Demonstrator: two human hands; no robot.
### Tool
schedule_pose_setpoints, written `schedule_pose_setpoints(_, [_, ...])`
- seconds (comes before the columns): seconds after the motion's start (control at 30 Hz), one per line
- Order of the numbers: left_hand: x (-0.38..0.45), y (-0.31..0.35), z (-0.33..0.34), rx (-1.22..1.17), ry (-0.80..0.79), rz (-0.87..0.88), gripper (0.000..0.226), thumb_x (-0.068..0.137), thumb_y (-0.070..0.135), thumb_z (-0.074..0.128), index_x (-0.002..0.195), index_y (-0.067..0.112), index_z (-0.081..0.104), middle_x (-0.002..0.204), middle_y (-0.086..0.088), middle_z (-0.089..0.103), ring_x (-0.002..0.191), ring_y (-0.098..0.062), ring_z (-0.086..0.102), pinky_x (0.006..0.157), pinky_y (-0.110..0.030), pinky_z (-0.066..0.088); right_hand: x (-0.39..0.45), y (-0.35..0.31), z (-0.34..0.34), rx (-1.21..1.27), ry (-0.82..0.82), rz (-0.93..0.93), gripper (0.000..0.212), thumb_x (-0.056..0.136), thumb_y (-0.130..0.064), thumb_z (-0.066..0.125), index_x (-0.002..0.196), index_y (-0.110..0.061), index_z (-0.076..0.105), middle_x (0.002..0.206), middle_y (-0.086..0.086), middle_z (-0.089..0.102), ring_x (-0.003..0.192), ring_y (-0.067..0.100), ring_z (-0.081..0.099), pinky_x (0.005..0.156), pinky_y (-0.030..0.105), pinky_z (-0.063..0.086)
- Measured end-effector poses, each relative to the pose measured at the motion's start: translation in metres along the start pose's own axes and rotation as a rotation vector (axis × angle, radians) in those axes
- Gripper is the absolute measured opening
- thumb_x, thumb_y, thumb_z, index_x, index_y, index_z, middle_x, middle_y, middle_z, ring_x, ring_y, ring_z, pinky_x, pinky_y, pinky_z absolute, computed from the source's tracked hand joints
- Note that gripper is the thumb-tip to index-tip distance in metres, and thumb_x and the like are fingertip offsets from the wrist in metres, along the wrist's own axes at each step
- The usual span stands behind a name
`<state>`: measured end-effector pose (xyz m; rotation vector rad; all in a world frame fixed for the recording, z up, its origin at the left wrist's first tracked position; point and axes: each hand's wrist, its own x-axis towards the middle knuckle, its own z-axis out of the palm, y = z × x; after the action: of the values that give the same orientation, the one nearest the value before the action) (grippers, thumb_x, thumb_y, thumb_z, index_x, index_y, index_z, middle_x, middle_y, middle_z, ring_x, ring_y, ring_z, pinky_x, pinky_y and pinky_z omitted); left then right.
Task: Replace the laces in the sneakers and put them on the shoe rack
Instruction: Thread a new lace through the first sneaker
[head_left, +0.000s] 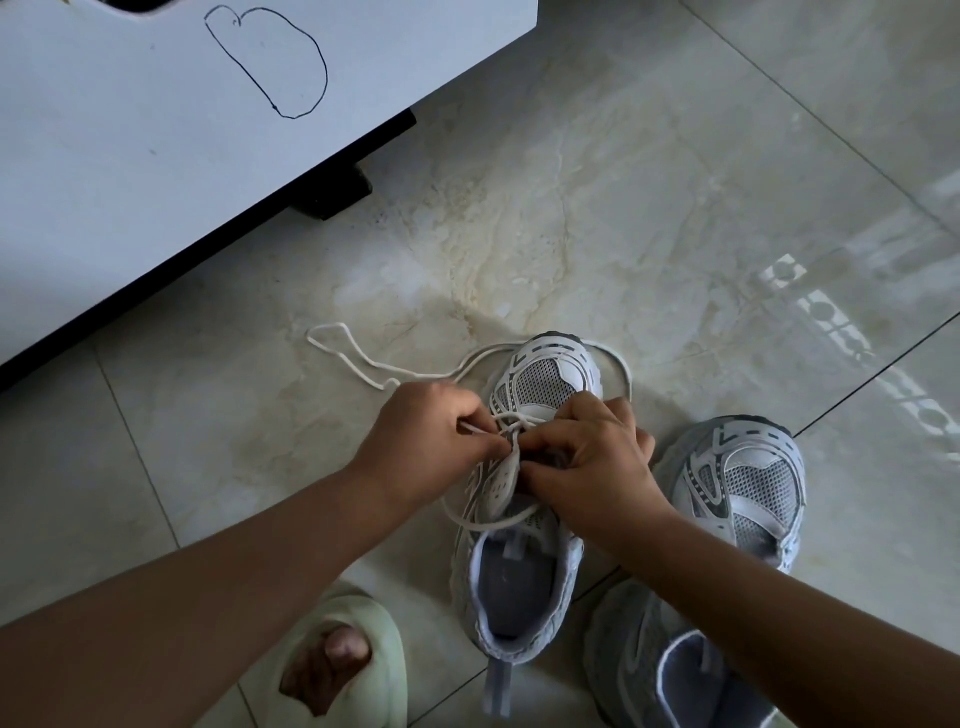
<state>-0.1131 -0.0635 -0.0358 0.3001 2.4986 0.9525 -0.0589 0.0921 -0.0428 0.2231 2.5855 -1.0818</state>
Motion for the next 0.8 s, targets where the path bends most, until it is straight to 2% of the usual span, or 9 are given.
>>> schedule_pose_setpoints(0.07, [0.001,0.000,0.000,-0.038,0.007,-0.052,0.014,0.064,0.020,0.083,0.061,0.022,0.069,0.065,0.003,0.068,0.063,-0.009,0.062,0.060,-0.024,0.046,0.000,0.000,0.001,0.011,-0.001,0.010,0.010,0.076,-0.038,0.071,0.086,-0.035,0.073,0.086,-0.013,0.045,0.098,0.009,0.028,0.071,0.024,0.011])
schedule_pose_setpoints(0.17, [0.001,0.000,-0.001,-0.071,-0.072,0.001,0.010,0.066,0.016,0.082,0.064,0.013,0.073,0.062,0.000,0.067,0.060,-0.011,0.061,0.059,-0.027,0.046,0.000,0.000,0.002,0.031,-0.006,0.021,0.008,0.075,-0.036,0.072,0.083,-0.034,0.072,0.087,-0.012,0.047,0.098,0.010,0.028,0.072,0.025,0.013])
schedule_pose_setpoints(0.27, [0.004,0.001,-0.004,-0.068,-0.145,0.053,0.009,0.067,0.015,0.082,0.068,0.012,0.074,0.061,0.007,0.063,0.061,-0.006,0.059,0.057,-0.019,0.044,0.001,-0.001,0.001,0.039,-0.015,0.023,0.004,0.075,-0.034,0.072,0.077,-0.034,0.069,0.085,-0.013,0.047,0.096,0.010,0.028,0.072,0.026,0.013])
schedule_pose_setpoints(0.43, [0.002,0.008,-0.008,-0.093,-0.175,-0.019,0.011,0.069,0.023,0.081,0.065,0.018,0.072,0.052,0.012,0.060,0.051,0.003,0.053,0.052,-0.014,0.041,0.002,-0.001,0.003,0.058,0.022,0.011,0.033,0.074,-0.029,0.071,0.053,-0.040,0.047,0.078,-0.014,0.051,0.092,0.009,0.029,0.069,0.028,0.013])
schedule_pose_setpoints(0.53, [-0.012,0.019,-0.007,0.034,-0.225,-0.072,0.027,0.065,0.041,0.077,0.083,0.026,0.065,0.081,0.011,0.062,0.072,-0.001,0.059,0.065,-0.024,0.049,0.003,0.002,0.004,0.098,0.033,-0.005,0.039,0.072,-0.017,0.069,0.050,-0.037,0.043,0.074,-0.015,0.049,0.092,0.011,0.031,0.072,0.030,0.019])
schedule_pose_setpoints(0.6, [-0.023,0.021,0.002,0.241,-0.286,-0.082,0.048,0.064,0.045,0.072,0.103,0.026,0.051,0.106,0.009,0.050,0.090,-0.012,0.057,0.077,-0.034,0.049,0.004,0.004,0.005,0.126,0.047,-0.037,0.039,0.070,-0.013,0.066,0.049,-0.035,0.041,0.071,-0.014,0.049,0.089,0.013,0.034,0.074,0.033,0.028])
schedule_pose_setpoints(0.67, [-0.032,0.019,0.012,0.325,-0.203,-0.029,0.047,0.071,0.040,0.067,0.109,0.023,0.045,0.111,0.004,0.044,0.089,-0.022,0.058,0.070,-0.034,0.048,0.003,0.007,0.002,0.170,0.091,-0.074,0.032,0.066,-0.012,0.062,0.050,-0.031,0.042,0.069,-0.012,0.048,0.083,0.016,0.039,0.070,0.030,0.033])
schedule_pose_setpoints(0.73, [-0.037,0.012,0.018,0.290,-0.033,0.069,0.030,0.078,0.034,0.064,0.100,0.019,0.053,0.101,0.000,0.050,0.073,-0.025,0.060,0.053,-0.027,0.041,0.003,0.012,-0.006,0.239,0.134,-0.092,0.023,0.064,-0.007,0.060,0.053,-0.022,0.047,0.069,-0.007,0.049,0.074,0.014,0.045,0.062,0.020,0.034])
schedule_pose_setpoints(0.8, [-0.038,0.007,0.019,0.249,0.057,0.117,0.022,0.079,0.033,0.062,0.093,0.017,0.059,0.090,0.000,0.056,0.065,-0.023,0.060,0.050,-0.029,0.044,0.001,0.017,-0.015,0.213,0.175,-0.134,0.014,0.063,-0.010,0.059,0.055,-0.017,0.050,0.069,-0.007,0.051,0.071,0.012,0.048,0.063,0.018,0.036])
